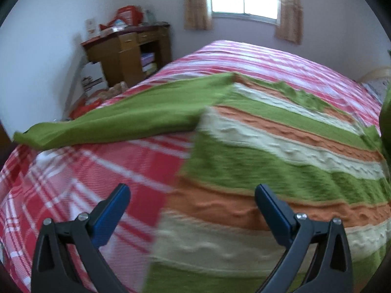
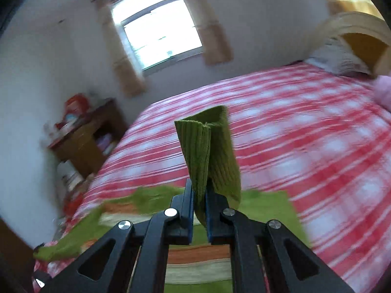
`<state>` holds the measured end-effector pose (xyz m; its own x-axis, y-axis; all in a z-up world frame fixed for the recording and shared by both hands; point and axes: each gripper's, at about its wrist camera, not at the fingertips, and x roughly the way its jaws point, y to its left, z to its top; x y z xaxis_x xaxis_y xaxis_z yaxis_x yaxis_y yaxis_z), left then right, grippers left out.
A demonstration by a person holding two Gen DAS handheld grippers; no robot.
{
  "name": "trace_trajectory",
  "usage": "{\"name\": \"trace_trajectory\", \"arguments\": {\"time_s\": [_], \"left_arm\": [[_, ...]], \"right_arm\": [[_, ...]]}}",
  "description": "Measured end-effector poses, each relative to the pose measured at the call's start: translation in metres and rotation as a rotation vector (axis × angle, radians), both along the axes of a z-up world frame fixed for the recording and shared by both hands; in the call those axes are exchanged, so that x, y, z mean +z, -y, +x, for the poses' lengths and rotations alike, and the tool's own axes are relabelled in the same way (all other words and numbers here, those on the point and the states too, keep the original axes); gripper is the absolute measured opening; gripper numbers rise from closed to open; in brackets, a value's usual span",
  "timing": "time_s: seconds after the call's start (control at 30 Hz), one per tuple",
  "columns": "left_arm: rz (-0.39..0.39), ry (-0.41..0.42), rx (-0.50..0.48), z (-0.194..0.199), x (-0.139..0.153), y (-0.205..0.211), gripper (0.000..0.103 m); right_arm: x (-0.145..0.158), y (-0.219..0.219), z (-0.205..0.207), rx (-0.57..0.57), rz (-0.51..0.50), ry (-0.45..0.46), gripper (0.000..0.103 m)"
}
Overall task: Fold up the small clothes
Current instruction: 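Carry the sleeve across the sweater body and open the right tool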
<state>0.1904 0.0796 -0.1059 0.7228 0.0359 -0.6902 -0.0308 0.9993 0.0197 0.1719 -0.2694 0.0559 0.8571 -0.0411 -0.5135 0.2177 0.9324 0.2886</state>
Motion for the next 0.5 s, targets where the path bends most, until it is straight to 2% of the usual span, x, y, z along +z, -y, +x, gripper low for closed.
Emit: {"name": "trace_trajectory", "arguments": {"time_s": [0.1, 0.3, 0.5], "left_arm": [[0.011, -0.011, 0.053, 0.008, -0.008, -0.019, 0.103], [-0.093, 0.026, 0.071, 0.012, -0.019, -0.037, 0.103], [-0.088, 0.058, 0.058, 0.008, -0.024, -0.034, 0.103]], "right_arm": [[-0.017, -0.058, 0.023, 0.08, -0.006, -0.018, 0.007], [-0.068, -0.145, 0.065, 0.155, -0.072, -0.083, 0.007], [-0.119, -0.182, 0.096, 0.192, -0.129, -0.159, 0.007]]}}
